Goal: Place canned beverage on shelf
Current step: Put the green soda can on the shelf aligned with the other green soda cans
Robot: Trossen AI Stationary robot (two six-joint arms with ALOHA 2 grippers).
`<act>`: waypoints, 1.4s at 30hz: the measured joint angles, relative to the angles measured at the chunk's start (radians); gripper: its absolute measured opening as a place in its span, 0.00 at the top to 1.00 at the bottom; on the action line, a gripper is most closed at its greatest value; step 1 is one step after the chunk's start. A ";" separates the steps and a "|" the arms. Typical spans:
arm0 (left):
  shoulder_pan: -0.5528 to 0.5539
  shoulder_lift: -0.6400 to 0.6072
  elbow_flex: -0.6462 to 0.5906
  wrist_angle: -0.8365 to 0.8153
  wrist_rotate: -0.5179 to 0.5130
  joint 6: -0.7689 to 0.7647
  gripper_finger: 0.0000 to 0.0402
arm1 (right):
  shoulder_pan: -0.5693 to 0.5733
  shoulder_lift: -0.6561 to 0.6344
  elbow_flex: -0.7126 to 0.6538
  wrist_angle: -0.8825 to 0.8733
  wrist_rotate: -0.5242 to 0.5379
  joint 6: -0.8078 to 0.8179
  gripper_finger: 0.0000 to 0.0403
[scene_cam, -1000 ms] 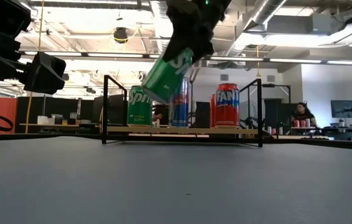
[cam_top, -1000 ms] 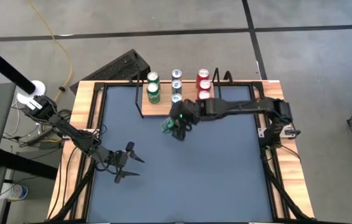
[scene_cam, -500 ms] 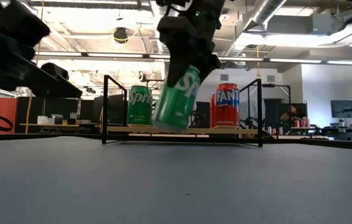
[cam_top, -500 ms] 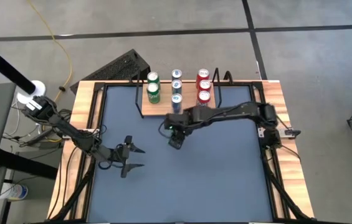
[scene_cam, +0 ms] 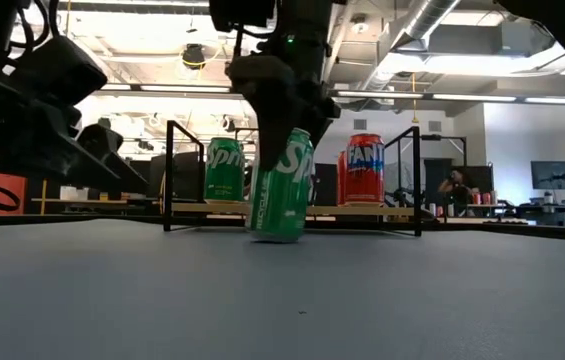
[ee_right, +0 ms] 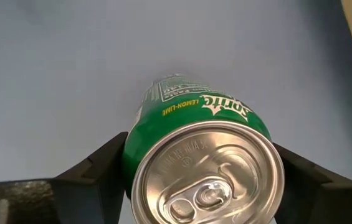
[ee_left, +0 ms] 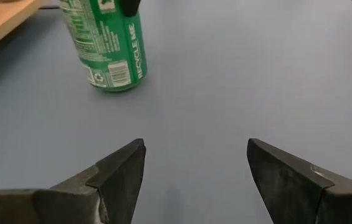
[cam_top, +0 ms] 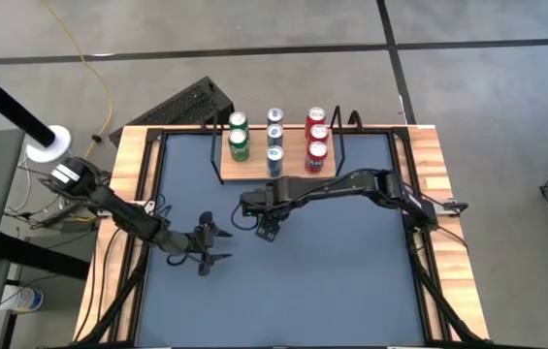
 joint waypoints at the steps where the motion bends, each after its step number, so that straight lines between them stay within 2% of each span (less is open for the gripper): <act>1: 0.000 0.012 0.005 0.000 0.001 0.002 0.33 | 0.000 0.002 0.001 -0.001 -0.011 -0.017 0.27; 8: 0.002 0.063 0.023 -0.001 0.013 0.015 0.33 | -0.010 0.011 -0.001 0.034 -0.036 -0.089 0.20; 22: 0.002 0.062 0.023 0.000 0.021 0.023 0.33 | -0.030 0.011 -0.003 0.091 -0.046 -0.144 0.20; 28: 0.002 0.062 0.023 0.000 0.023 0.023 0.33 | -0.032 0.011 -0.003 0.171 -0.041 -0.160 0.20; 42: 0.002 0.062 0.023 0.000 0.024 0.030 0.33 | -0.043 -0.001 0.029 0.148 -0.031 -0.179 0.13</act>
